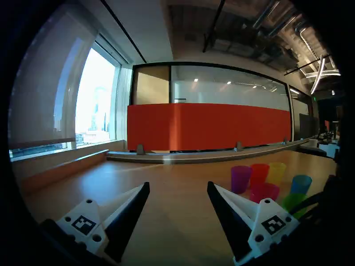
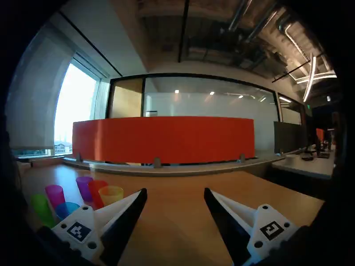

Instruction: Pour water

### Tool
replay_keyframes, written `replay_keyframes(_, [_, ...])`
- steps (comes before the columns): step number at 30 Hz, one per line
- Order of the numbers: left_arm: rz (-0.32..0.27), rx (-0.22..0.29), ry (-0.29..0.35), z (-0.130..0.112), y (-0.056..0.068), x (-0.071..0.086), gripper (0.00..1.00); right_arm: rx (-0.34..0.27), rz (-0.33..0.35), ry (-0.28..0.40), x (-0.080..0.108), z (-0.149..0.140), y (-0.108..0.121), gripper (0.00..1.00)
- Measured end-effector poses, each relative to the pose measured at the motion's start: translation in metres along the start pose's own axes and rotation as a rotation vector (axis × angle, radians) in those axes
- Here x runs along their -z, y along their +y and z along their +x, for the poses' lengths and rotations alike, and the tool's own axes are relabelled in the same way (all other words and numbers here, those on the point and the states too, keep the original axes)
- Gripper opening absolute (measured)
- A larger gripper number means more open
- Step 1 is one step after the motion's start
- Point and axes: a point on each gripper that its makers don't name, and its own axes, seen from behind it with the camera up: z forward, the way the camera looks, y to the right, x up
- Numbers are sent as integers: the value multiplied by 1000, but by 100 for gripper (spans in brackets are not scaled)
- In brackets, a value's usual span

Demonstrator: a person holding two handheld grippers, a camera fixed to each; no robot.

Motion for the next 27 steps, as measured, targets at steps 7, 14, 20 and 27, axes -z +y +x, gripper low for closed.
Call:
replay_keyframes(7, [0,0,0,0,0,0,96,1,3,-10,0,-4,-1,99])
replay_keyframes(14, [0,0,0,0,0,0,96,11,6,-23,1,-8,-3,99])
replay_keyframes(20, [0,0,0,0,0,0,96,9,11,-41,1,-11,-6,99])
replay_keyframes(27, [0,0,0,0,0,0,96,8,12,-43,1,-10,-7,99])
